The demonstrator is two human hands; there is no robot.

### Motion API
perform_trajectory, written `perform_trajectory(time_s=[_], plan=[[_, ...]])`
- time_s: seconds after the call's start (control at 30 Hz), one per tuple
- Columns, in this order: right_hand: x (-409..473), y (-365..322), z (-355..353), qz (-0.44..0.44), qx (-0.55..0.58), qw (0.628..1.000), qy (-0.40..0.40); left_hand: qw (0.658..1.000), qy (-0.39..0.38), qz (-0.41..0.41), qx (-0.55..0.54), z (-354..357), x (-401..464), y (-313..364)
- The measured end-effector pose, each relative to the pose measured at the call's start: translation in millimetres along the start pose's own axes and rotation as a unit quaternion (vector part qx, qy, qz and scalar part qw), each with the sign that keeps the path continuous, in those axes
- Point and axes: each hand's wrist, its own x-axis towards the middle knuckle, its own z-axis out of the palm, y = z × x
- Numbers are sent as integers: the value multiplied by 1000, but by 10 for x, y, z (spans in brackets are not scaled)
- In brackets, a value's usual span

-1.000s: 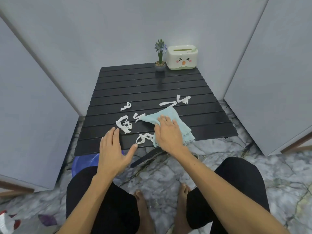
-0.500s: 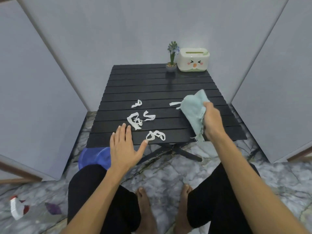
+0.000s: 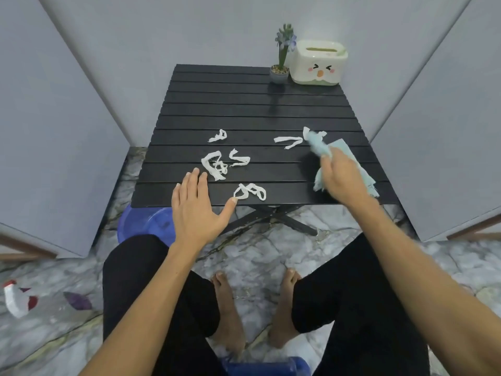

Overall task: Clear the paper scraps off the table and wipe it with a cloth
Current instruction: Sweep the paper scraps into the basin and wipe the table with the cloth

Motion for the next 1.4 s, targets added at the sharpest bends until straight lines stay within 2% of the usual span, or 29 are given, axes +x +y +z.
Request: perform_trajectory(time_s=[0.07, 0.13, 0.23, 0.3, 0.5, 0.7, 1.13, 1.27, 1.4], plan=[[-84, 77, 233, -17, -93, 994, -55, 1000, -2, -3, -4, 4, 2, -1], [-75, 106, 266, -13, -118, 990, -71, 1000, 0, -4, -6, 6, 0, 0], [-5, 166, 218, -5, -152, 986, -66, 1000, 1, -4, -10, 12, -1, -14], [59, 235, 195, 30, -184, 981, -56, 1000, 2, -4, -14, 13, -4, -14], [295, 272, 225, 148, -114, 982, 30, 1000, 10, -6, -16, 23, -4, -5], [686, 129, 131, 158, 24, 987, 24, 1000, 2, -3, -23, 10, 7, -16], [802, -183, 339, -18, 44, 991, -123, 999, -5, 8, -30, 4, 20, -53], [640, -365, 484, -37, 46, 980, -189, 1000, -12, 6, -29, -11, 15, -45], [450, -481, 586, -65, 40, 973, -217, 999, -22, 7, -29, -34, 12, -59]])
